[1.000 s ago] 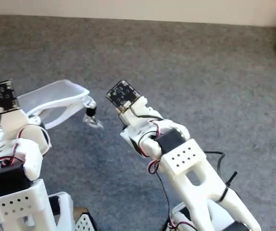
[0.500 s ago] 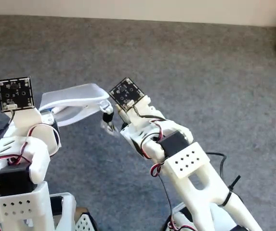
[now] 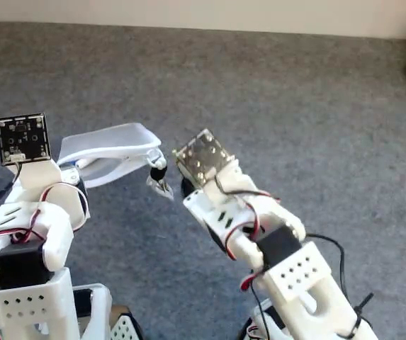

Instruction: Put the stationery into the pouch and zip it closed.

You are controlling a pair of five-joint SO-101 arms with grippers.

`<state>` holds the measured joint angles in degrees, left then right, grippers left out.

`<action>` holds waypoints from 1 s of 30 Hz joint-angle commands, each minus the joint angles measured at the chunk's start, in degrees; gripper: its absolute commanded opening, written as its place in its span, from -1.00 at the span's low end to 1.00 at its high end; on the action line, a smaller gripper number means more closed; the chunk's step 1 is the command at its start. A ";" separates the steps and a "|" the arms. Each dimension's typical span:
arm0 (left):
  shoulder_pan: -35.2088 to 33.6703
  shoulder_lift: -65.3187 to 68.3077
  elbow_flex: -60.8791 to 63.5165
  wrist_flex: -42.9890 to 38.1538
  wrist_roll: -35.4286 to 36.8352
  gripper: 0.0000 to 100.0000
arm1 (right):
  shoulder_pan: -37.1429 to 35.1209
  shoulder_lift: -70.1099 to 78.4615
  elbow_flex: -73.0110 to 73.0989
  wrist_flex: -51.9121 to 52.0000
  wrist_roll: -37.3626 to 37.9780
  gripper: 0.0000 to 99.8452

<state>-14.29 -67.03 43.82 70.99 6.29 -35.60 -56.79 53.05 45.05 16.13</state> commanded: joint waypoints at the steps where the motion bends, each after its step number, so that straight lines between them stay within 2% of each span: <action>1: 1.19 -0.13 -2.77 -0.18 -0.62 -0.98 | -0.75 -5.32 2.51 -6.90 -0.70 -0.99; 23: 1.19 -0.13 -2.68 -0.18 -0.62 -0.98 | -0.92 -22.90 23.43 -35.47 -0.79 -0.99; 30: 1.19 -0.13 -2.68 -0.09 -0.62 -0.98 | -6.73 -27.38 23.87 -36.53 -0.79 -0.99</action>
<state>-14.29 -67.03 43.82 71.16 6.29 -39.56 -81.14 77.76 10.33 15.78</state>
